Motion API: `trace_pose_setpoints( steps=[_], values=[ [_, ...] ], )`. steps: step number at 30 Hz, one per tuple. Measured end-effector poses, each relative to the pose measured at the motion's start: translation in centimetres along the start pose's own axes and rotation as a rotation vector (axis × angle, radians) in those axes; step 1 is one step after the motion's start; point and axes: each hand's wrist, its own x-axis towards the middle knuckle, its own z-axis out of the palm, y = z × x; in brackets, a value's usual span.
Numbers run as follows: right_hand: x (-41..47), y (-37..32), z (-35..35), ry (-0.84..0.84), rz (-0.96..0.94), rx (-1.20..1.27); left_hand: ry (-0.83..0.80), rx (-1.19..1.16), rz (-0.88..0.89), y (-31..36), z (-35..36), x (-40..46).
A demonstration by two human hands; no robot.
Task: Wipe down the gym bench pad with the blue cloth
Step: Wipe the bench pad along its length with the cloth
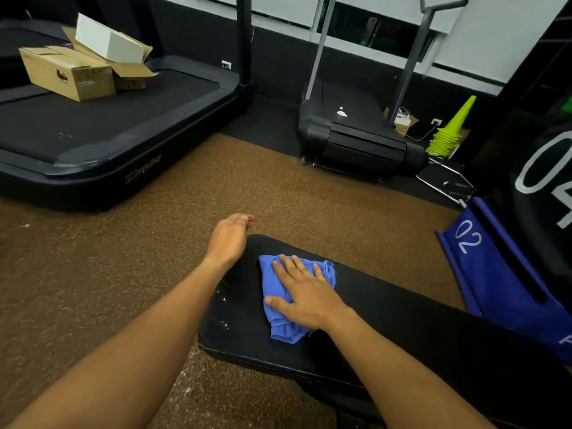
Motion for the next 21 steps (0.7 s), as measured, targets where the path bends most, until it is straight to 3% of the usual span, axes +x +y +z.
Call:
trace_pose_setpoints(
  steps=[15, 18, 20, 21],
  values=[
    [6.6, -0.9, -0.3, 0.086, 0.12, 0.077, -0.089, 0.09, -0.063, -2.4, 0.1, 1.6],
    [6.7, -0.3, -1.7, 0.065, 0.138, 0.403, -0.102, 0.279, -0.043, -2.4, -0.3, 1.7],
    [6.6, 0.8, -3.3, 0.234, 0.208, 0.657, -0.133, 0.468, -0.003, -1.8, -0.3, 1.6],
    [6.6, 1.6, -4.1, 0.31, 0.249, 0.65, -0.164, 0.57, 0.011, -1.4, -0.3, 1.5]
  ],
)
